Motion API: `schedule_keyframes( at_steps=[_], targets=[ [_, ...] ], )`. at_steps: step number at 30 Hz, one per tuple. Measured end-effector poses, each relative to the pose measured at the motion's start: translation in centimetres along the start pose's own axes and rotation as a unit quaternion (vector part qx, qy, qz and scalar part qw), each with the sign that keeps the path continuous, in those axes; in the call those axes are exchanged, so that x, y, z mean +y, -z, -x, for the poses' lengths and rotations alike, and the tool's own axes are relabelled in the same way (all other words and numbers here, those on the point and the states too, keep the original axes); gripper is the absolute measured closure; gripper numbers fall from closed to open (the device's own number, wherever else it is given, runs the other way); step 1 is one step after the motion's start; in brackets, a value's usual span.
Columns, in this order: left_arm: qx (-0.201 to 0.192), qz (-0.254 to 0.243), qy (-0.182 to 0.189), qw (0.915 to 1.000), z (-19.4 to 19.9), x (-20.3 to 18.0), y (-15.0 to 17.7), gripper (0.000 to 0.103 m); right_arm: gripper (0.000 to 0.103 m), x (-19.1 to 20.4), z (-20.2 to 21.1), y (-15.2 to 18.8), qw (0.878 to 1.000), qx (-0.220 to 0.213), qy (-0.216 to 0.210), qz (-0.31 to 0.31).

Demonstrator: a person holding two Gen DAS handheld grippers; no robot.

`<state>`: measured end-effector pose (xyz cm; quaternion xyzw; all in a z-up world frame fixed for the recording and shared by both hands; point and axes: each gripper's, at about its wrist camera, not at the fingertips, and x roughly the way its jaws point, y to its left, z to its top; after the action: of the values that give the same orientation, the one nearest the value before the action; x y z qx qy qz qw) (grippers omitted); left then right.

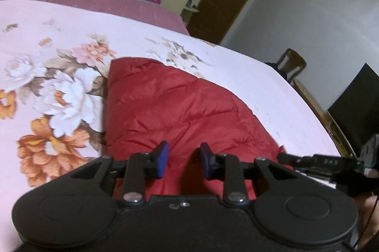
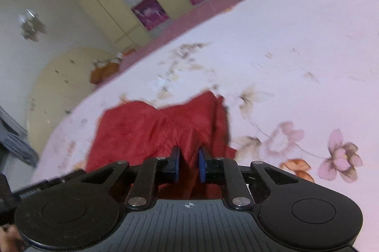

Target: Fold large clothes

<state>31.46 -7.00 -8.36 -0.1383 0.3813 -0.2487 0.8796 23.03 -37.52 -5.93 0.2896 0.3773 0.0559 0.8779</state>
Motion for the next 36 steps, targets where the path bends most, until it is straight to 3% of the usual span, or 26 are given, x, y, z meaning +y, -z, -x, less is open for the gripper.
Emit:
schedule_keyframes(
  at_steps=[13,14,15,17,18,20,22,26,31,36],
  targets=[
    [0.042,-0.033,0.006,0.9986,-3.3,1.2,0.6,0.077,0.087,-1.2,-2.2,2.4,0.999,0.006,0.041,0.002],
    [0.04,-0.03,0.007,0.9987,-2.8,1.1,0.3,0.073,0.087,-1.2,-1.9,2.0,0.999,0.01,0.041,0.003],
    [0.031,-0.027,0.01,0.9991,-2.2,1.1,0.0,0.063,0.087,-1.0,-1.3,1.6,0.999,0.008,0.044,0.003],
    [-0.006,-0.042,0.004,0.9991,-0.6,0.8,-0.9,0.056,0.077,-0.2,1.1,0.4,0.998,-0.028,0.052,0.022],
    [-0.014,-0.051,-0.003,0.9986,-0.5,0.7,-1.6,0.056,0.06,0.5,1.8,-0.1,0.997,-0.043,0.048,0.035],
    [-0.007,-0.052,-0.01,0.9986,-1.7,1.0,-3.3,0.056,0.059,2.3,1.7,-1.5,0.996,-0.048,0.037,0.063],
    [0.005,-0.051,-0.01,0.9986,-3.4,1.1,-5.0,0.056,0.059,4.6,0.0,-2.9,0.995,-0.034,0.022,0.093],
    [0.028,-0.052,-0.011,0.9982,-6.9,1.2,-7.0,0.056,0.059,8.3,-5.3,-4.5,0.985,0.02,0.05,0.162],
    [0.063,-0.062,-0.014,0.9959,-9.7,1.4,-7.5,0.056,0.059,6.5,-9.5,-3.5,0.982,0.072,0.072,0.16],
    [0.081,-0.085,-0.033,0.9925,-11.0,0.8,-7.0,0.055,0.059,4.9,-10.1,-2.6,0.985,0.071,0.069,0.144]
  ],
)
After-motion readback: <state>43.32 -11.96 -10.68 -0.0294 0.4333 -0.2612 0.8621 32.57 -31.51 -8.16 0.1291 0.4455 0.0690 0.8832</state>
